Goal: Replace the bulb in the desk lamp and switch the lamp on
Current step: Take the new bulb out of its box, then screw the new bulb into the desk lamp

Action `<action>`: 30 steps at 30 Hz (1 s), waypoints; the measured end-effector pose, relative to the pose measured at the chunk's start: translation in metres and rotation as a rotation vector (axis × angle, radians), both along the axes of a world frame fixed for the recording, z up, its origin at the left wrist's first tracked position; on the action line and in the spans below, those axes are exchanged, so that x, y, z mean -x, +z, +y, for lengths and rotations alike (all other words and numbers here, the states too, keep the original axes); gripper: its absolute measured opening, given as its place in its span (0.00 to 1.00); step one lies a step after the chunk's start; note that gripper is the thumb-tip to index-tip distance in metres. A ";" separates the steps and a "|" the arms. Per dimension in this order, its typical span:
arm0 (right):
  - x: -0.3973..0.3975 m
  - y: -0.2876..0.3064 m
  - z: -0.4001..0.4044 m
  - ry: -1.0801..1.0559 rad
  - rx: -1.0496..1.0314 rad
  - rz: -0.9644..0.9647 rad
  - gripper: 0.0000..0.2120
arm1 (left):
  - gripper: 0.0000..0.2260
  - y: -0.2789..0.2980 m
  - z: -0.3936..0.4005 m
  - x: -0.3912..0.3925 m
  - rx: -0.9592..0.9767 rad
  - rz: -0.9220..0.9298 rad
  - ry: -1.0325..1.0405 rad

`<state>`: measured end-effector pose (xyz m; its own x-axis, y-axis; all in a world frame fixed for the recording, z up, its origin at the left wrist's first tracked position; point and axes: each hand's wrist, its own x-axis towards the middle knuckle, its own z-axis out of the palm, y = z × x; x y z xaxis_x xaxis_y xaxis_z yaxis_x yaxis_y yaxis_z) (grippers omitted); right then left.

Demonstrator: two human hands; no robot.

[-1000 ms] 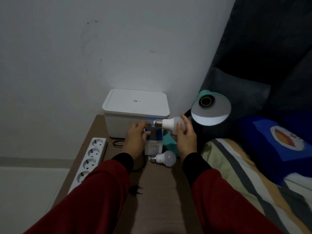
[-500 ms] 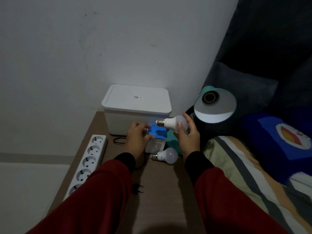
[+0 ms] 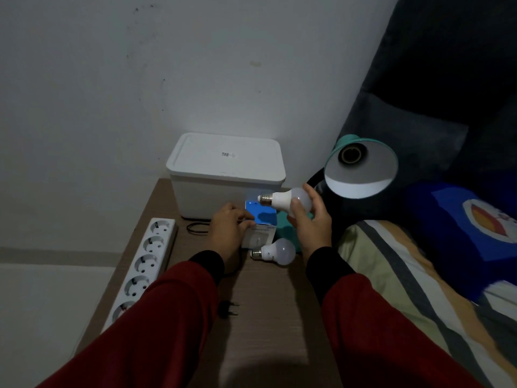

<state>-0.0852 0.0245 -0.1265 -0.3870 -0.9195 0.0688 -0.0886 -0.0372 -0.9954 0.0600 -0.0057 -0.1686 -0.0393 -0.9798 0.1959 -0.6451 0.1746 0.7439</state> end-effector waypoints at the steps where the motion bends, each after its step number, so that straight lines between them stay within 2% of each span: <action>1: -0.001 0.001 0.002 -0.008 -0.002 -0.035 0.23 | 0.10 0.000 0.000 0.000 -0.007 -0.009 -0.007; 3: -0.003 0.006 0.007 -0.036 0.016 -0.086 0.25 | 0.10 0.003 0.000 -0.001 -0.005 -0.030 -0.008; 6: -0.009 0.018 0.023 -0.093 0.135 -0.177 0.23 | 0.11 0.015 -0.004 0.000 0.020 -0.048 0.007; 10: -0.010 0.028 0.044 -0.268 0.270 -0.351 0.26 | 0.08 0.052 -0.011 0.012 0.157 -0.009 0.012; 13: -0.001 0.039 0.048 -0.429 0.321 -0.336 0.29 | 0.08 0.085 -0.015 0.033 0.268 0.032 -0.044; 18: 0.023 0.060 0.029 -0.616 0.122 -0.146 0.28 | 0.13 0.127 -0.018 0.080 0.315 0.104 -0.194; 22: 0.035 0.072 0.014 -0.526 -0.063 -0.021 0.29 | 0.16 0.140 -0.024 0.106 0.283 0.096 -0.275; 26: 0.043 0.081 0.001 -0.456 -0.128 0.024 0.31 | 0.15 0.142 -0.029 0.111 0.274 0.082 -0.286; 30: 0.045 0.087 -0.006 -0.424 -0.172 0.016 0.37 | 0.14 0.143 -0.031 0.108 0.262 0.079 -0.294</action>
